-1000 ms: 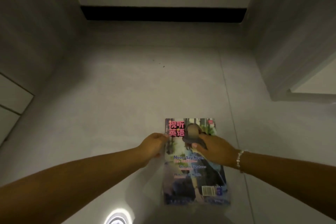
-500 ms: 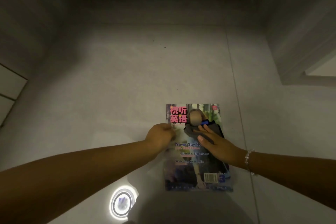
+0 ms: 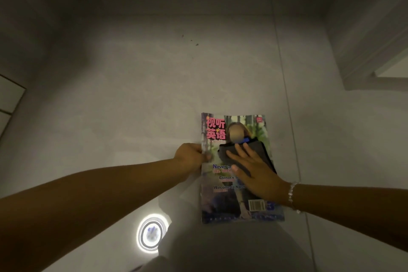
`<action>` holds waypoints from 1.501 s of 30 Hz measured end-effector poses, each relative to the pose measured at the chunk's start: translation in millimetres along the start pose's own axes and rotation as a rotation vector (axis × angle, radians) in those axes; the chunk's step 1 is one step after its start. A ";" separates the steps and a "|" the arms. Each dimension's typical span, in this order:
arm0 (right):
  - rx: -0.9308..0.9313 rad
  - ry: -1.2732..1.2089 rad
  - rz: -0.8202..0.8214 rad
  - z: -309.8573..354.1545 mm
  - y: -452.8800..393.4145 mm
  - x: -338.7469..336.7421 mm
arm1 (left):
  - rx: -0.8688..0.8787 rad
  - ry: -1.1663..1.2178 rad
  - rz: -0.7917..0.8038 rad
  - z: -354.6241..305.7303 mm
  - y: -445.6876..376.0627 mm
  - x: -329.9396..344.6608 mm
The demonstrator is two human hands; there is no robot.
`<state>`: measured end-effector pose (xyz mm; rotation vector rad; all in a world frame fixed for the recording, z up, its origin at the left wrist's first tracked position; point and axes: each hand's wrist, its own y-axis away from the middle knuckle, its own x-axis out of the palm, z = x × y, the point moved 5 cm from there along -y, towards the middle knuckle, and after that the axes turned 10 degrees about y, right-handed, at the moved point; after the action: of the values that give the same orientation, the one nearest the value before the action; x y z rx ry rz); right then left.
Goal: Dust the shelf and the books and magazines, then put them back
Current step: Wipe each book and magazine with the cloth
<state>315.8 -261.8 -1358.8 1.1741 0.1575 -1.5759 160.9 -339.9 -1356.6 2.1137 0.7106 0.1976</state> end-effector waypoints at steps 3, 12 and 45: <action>-0.127 0.241 -0.033 2.2 -8.8 6.5 | -0.044 -0.017 0.017 1.3 -2.6 -3.0; 0.183 0.317 -0.039 4.4 -75.8 -29.7 | -0.080 -0.016 0.002 -2.6 -6.7 -4.4; -0.413 0.659 -0.058 -19.9 -5.0 7.9 | -0.079 0.081 0.081 6.4 -18.2 -5.0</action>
<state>324.3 -252.5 -1376.9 1.3154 0.9083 -1.0771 151.6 -338.8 -1374.3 2.0696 0.6541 0.3513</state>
